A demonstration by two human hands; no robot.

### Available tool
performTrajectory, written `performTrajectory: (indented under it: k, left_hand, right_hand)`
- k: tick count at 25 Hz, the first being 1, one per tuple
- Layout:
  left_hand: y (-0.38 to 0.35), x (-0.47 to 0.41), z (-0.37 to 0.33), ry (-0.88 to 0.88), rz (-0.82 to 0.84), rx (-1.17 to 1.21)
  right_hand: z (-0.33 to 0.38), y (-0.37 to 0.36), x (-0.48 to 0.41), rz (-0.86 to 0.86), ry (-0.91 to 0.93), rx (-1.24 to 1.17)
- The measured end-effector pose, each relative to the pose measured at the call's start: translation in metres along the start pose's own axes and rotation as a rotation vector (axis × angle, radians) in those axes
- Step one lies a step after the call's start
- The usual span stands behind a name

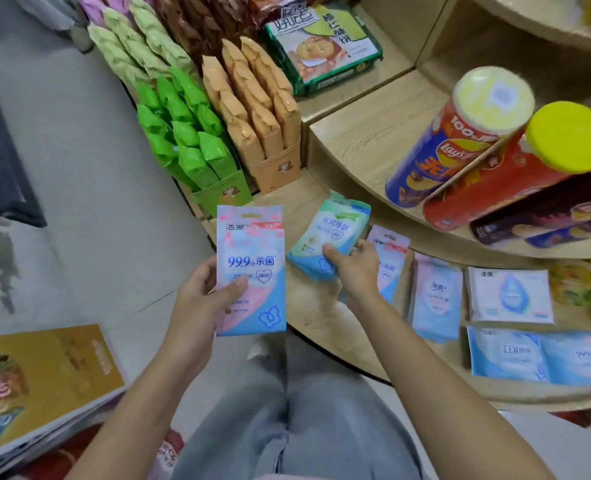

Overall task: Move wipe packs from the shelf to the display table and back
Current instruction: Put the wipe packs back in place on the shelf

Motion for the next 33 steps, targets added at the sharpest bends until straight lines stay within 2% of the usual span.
performTrajectory:
  k: [11, 18, 21, 23, 25, 28, 31, 33]
  left_hand:
    - [-0.003, -0.074, -0.023, 0.066, 0.118, -0.089]
    - [0.002, -0.091, -0.028, 0.105, 0.187, -0.115]
    - [-0.001, -0.094, -0.028, 0.114, 0.207, -0.128]
    - [-0.006, -0.095, -0.026, 0.122, 0.223, -0.138]
    - [-0.011, -0.097, -0.023, 0.133, 0.256, -0.140]
    - [-0.033, -0.096, -0.018, 0.155, 0.339, -0.175]
    - [-0.069, -0.091, -0.003, 0.169, 0.408, -0.197]
    - [-0.100, -0.084, 0.012, 0.165, 0.459, -0.229]
  right_hand:
    - [-0.038, -0.016, -0.041, -0.176, -0.062, 0.183]
    - [-0.038, -0.010, -0.043, -0.316, -0.031, 0.559]
    - [-0.034, -0.006, -0.039, -0.355, -0.010, 0.592]
    - [-0.023, -0.004, -0.033, -0.391, 0.035, 0.561]
    - [-0.008, -0.002, -0.021, -0.389, 0.109, 0.422]
    - [0.008, 0.001, 0.006, -0.233, 0.130, 0.205]
    - [0.007, 0.002, 0.039, -0.034, 0.051, 0.039]
    - [0.001, 0.017, 0.052, -0.015, 0.016, -0.078]
Point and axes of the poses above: each hand's wrist, its own x-axis away from the middle knuckle, its own y-axis out of the back of the hand, z = x × y, the point moved 7 cm from there along -x, towards the middle knuckle, and after that the axes turned 3 degrees about z, right-handed, at the moved point
